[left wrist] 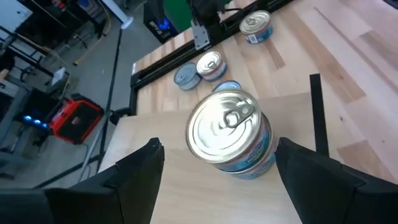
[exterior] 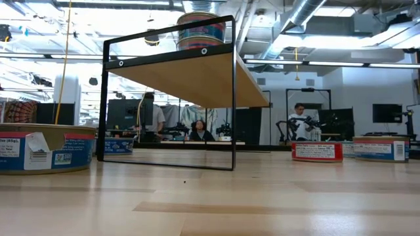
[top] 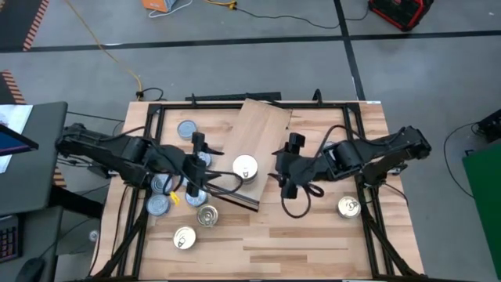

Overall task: Stack canned seafood by type on shelf
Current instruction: Put the red tuna can on the shelf

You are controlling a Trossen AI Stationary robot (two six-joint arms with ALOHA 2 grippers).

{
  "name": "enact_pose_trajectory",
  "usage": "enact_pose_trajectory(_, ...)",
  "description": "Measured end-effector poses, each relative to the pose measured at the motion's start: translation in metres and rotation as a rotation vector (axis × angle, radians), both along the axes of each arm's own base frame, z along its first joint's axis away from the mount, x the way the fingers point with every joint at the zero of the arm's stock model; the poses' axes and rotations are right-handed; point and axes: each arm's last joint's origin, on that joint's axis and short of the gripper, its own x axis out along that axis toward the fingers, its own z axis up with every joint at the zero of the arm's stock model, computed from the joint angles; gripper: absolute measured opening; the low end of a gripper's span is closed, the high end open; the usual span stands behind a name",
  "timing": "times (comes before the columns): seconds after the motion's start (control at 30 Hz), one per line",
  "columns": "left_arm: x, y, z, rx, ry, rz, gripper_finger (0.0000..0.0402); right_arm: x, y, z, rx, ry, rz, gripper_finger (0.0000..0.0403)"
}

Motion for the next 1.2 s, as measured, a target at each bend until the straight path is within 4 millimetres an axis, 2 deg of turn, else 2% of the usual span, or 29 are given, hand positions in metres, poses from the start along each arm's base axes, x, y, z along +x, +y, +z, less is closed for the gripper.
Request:
enact_pose_trajectory(0.2, -0.001, 0.001, 0.001, 0.024, 0.002, -0.006, 0.0297, -0.001, 0.001, 0.003, -0.060, -0.032, -0.028, 0.0319)
enact_pose_trajectory(0.43, 0.001, 0.000, -0.001, 0.024, 0.009, -0.004, 0.0297, -0.009, 0.004, -0.003, -0.043, 0.035, -0.061, 0.0319)
enact_pose_trajectory(0.6, 0.001, 0.000, -0.001, 0.024, 0.008, -0.003, 0.0297, -0.010, 0.008, -0.001, -0.075, -0.002, -0.087, 0.0319)
enact_pose_trajectory(1.0, 0.001, 0.000, -0.001, 0.024, 0.009, -0.003, 0.0297, -0.007, 0.026, 0.002, -0.033, -0.086, -0.055, 0.0319)
enact_pose_trajectory(1.2, 0.000, 0.000, -0.001, 0.025, 0.012, -0.003, 0.0297, -0.008, 0.028, 0.002, -0.007, -0.104, -0.067, 0.0319)
